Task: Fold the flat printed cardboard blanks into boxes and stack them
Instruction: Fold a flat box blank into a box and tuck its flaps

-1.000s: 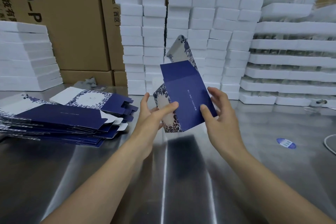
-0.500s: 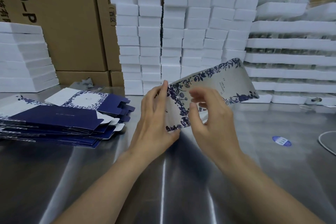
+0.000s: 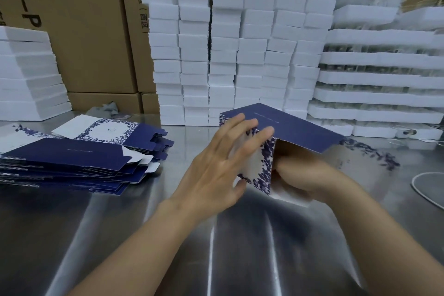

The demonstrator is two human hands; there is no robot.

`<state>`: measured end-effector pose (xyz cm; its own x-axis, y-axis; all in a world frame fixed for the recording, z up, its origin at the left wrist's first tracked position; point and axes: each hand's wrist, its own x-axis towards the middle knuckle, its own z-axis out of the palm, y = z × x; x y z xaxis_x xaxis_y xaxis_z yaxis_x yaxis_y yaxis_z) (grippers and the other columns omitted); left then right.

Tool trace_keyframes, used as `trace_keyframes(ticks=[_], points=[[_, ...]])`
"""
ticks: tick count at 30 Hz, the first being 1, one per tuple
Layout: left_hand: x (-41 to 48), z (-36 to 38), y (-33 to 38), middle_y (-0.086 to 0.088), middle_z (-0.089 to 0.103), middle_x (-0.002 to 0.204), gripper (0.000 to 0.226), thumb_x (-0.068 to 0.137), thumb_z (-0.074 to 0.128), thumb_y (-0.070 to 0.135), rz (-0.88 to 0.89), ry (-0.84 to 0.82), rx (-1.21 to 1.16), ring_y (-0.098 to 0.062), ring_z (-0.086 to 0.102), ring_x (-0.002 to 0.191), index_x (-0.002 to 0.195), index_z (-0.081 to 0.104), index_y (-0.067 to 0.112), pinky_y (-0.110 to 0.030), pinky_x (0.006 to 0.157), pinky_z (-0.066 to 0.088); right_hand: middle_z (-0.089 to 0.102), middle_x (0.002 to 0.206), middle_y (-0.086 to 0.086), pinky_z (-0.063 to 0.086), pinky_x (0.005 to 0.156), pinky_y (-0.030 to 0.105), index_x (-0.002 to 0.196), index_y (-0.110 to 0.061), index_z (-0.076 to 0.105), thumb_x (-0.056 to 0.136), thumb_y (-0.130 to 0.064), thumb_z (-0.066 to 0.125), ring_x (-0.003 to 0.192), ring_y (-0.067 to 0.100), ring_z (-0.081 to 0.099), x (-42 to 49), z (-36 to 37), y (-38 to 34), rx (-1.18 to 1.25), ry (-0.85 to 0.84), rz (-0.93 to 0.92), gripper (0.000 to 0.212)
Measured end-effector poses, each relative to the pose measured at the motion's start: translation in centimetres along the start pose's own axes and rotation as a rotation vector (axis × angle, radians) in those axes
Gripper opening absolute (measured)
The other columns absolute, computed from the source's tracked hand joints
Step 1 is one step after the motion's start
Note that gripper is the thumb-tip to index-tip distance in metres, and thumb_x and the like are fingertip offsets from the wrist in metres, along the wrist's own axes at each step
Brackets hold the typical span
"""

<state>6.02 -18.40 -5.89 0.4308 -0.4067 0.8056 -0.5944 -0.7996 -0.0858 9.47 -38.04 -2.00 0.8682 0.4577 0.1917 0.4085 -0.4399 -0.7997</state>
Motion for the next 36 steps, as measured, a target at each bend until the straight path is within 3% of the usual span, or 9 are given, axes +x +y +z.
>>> trace_keyframes(ticks=[2,5,11,16,21,26,30,33,36], points=[[0.3,0.1,0.9,0.000,0.027,0.166,0.114,0.073,0.085,0.013,0.043,0.023,-0.030,-0.022,0.018,0.161,0.166,0.022,0.031,-0.018,0.083,0.052,0.059,0.059,-0.015,0.040,0.045,0.003,0.082,-0.018,0.061,0.105,0.009,0.045,0.047,-0.009,0.059,-0.2,-0.3,0.4,-0.016,-0.051,0.058,0.040],[0.5,0.2,1.6,0.001,0.027,0.167,0.110,0.074,0.082,0.012,0.081,0.039,-0.038,-0.022,0.019,0.161,0.165,0.025,0.032,-0.014,0.078,0.047,0.058,0.077,0.000,0.044,0.048,0.006,0.114,0.008,0.066,0.102,0.015,0.049,0.063,0.005,0.056,-0.6,-1.0,0.9,0.043,-0.009,0.171,0.022],[0.0,0.1,0.4,0.000,0.028,0.167,0.114,0.073,0.084,0.018,-0.067,0.112,0.010,-0.022,0.022,0.160,0.167,0.021,0.031,-0.031,0.111,0.048,0.080,0.103,0.011,0.059,0.073,0.041,0.109,-0.027,0.078,0.104,-0.008,0.055,0.094,0.027,0.078,-0.4,0.2,-1.6,0.293,0.069,-0.114,0.030],[-0.6,0.0,-1.5,0.002,0.022,0.163,0.132,0.067,0.089,0.021,-0.376,0.117,-0.014,-0.023,0.027,0.151,0.167,0.004,0.044,-0.030,0.092,0.049,0.080,0.095,-0.014,0.054,0.083,0.016,0.101,-0.023,0.081,0.103,-0.007,0.060,0.095,0.002,0.073,0.1,0.0,-1.6,0.152,0.509,-0.329,0.026],[-1.3,-0.5,-2.5,0.006,0.022,0.154,0.125,0.065,0.080,0.030,-0.512,0.115,-0.239,-0.023,0.032,0.146,0.162,0.006,0.056,-0.046,0.107,0.048,0.073,0.114,-0.021,0.046,0.096,0.022,0.117,-0.030,0.078,0.107,-0.025,0.057,0.113,0.000,0.062,0.4,0.1,-0.1,0.113,0.690,-0.272,0.023],[-1.4,-0.5,-2.7,0.011,0.019,0.155,0.097,0.065,0.073,0.043,-0.421,0.110,-0.232,-0.006,0.026,0.146,0.152,0.035,0.061,-0.035,0.112,0.045,0.072,0.119,-0.020,0.044,0.090,0.013,0.111,-0.035,0.077,0.107,-0.022,0.057,0.109,-0.006,0.062,0.9,-0.2,0.9,0.244,0.729,-0.204,0.025],[-1.5,-0.5,-3.1,0.017,0.024,0.149,0.089,0.061,0.078,0.040,-0.493,0.134,-0.285,0.010,0.030,0.140,0.141,0.044,0.061,-0.016,0.104,0.038,0.073,0.121,-0.003,0.053,0.097,0.026,0.111,-0.029,0.078,0.103,-0.008,0.059,0.108,0.004,0.066,0.8,-0.4,1.1,0.392,0.701,-0.237,0.030],[-1.5,-0.5,-3.2,0.014,0.029,0.148,0.091,0.060,0.081,0.040,-0.528,0.113,-0.344,-0.007,0.043,0.140,0.141,0.044,0.060,-0.024,0.103,0.047,0.072,0.113,-0.002,0.055,0.088,0.024,0.114,-0.028,0.075,0.099,-0.014,0.072,0.103,0.009,0.067,1.0,0.0,1.2,0.305,0.773,-0.311,0.021],[-1.4,-0.6,-2.6,0.014,0.030,0.150,0.091,0.062,0.080,0.036,-0.464,0.095,-0.333,-0.001,0.038,0.141,0.141,0.042,0.061,-0.004,0.101,0.036,0.065,0.115,-0.005,0.053,0.081,0.020,0.123,-0.031,0.063,0.091,-0.024,0.083,0.100,0.009,0.062,1.1,0.7,1.4,0.300,0.883,-0.311,0.038]])
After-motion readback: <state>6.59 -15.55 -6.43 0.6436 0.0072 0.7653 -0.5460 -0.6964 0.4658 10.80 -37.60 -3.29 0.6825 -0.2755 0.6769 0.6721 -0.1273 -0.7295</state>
